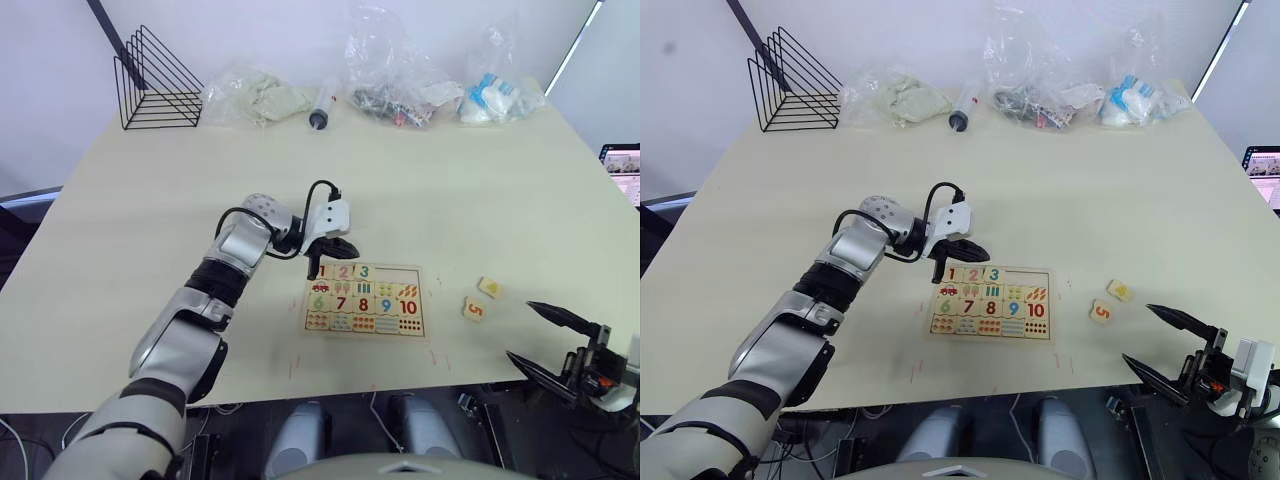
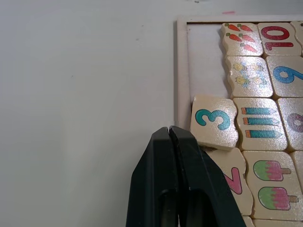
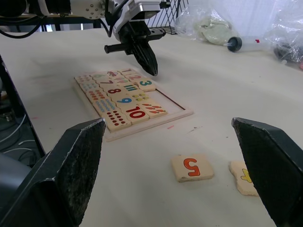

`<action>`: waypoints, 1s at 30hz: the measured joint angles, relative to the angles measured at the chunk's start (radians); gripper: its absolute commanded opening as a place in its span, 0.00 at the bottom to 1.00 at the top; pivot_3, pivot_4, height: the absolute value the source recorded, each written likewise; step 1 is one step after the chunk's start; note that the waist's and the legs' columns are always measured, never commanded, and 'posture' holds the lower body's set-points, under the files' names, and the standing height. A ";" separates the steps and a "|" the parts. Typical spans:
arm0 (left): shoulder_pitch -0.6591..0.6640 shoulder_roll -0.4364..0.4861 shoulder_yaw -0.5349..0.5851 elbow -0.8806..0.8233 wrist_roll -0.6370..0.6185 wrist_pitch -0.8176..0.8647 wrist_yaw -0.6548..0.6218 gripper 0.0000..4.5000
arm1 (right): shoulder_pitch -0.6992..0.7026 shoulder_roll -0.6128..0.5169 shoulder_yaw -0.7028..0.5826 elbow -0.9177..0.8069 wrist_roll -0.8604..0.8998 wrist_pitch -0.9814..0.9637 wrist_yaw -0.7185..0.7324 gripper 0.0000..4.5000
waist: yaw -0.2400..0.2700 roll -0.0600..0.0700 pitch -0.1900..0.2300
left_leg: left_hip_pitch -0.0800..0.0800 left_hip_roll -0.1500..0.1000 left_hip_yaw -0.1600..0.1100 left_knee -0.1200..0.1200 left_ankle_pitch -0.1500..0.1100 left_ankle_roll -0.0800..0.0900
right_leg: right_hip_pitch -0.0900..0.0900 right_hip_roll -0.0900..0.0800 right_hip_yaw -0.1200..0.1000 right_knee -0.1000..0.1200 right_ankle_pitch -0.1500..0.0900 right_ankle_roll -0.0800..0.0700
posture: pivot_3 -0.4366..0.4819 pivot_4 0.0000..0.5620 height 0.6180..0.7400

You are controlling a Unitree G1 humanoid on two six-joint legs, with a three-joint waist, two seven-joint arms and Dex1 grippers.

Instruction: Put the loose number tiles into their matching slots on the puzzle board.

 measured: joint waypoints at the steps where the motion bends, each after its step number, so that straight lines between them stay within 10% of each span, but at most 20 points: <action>1: 0.000 -0.001 0.000 0.000 0.000 0.000 -0.001 0.01 | 0.000 0.000 0.000 0.000 0.000 0.000 -0.001 1.00 | 0.000 0.000 0.000 | 0.000 0.000 0.000 0.000 0.000 0.000 | 0.000 0.000 0.000 0.000 0.000 0.000 | 0.48 0.27 1.00; 30: 0.017 -0.007 -0.001 -0.010 0.030 -0.010 -0.022 0.01 | 0.012 0.000 0.000 -0.018 0.000 0.000 -0.003 1.00 | 0.000 0.000 0.000 | 0.000 0.000 0.000 0.000 0.000 0.000 | 0.000 0.000 0.000 0.000 0.000 0.000 | 0.48 0.27 1.00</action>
